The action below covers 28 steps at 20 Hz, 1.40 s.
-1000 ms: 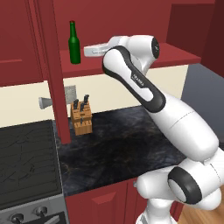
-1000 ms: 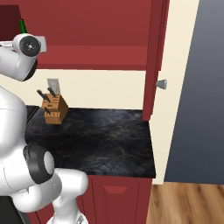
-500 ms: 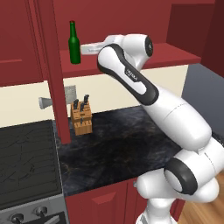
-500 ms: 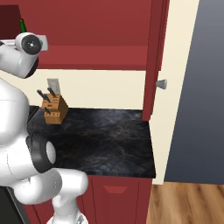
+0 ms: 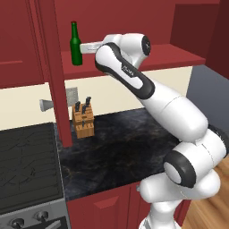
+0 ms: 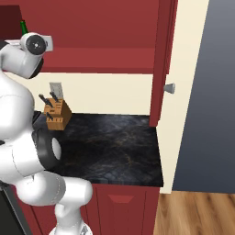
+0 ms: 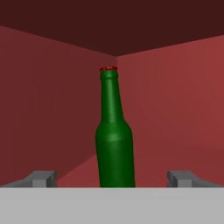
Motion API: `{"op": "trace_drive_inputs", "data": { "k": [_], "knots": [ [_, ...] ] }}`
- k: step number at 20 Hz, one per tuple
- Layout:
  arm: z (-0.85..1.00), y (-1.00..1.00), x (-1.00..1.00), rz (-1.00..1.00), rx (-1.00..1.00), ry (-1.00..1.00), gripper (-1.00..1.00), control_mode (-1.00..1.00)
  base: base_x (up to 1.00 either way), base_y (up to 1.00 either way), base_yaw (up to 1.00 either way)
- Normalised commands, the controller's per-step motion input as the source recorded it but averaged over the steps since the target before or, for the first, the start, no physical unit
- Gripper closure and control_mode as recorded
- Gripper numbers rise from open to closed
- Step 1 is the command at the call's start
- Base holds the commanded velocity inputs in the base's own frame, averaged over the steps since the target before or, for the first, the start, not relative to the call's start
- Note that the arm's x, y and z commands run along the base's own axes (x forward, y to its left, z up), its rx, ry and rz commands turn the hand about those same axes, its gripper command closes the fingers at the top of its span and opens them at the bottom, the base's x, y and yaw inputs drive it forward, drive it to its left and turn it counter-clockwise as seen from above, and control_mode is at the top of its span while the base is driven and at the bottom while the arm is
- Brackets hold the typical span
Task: Open the cabinet directly in front. Then move the beer and the mug to the dining counter with the jar on it.
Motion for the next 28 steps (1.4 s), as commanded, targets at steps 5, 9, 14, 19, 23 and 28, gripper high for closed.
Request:
{"op": "trace_drive_inputs", "data": {
  "k": [5, 9, 14, 19, 23, 28],
  "knots": [
    [0.00, 0.09, 0.25, -0.04, 0.00, 0.00, -1.00, -1.00, 0.00, 0.00, 0.00],
    [0.00, 0.07, 0.15, -0.04, 0.00, 0.00, -1.00, -1.00, 0.00, 0.00, 0.00],
    [0.00, 0.15, 0.15, -0.05, -0.01, 0.00, -1.00, -1.00, 0.00, 0.00, 0.00],
    [0.00, 0.15, 0.18, -0.05, 0.00, 0.00, -1.00, -1.00, 0.00, 0.00, 0.00],
    [0.00, 0.12, 0.23, -0.05, 0.00, 0.00, -1.00, -1.00, 0.00, 0.00, 0.00],
    [0.00, 0.12, 0.22, -0.05, 0.00, 0.00, -1.00, -1.00, 0.00, 0.00, 0.00]
  ]
}}
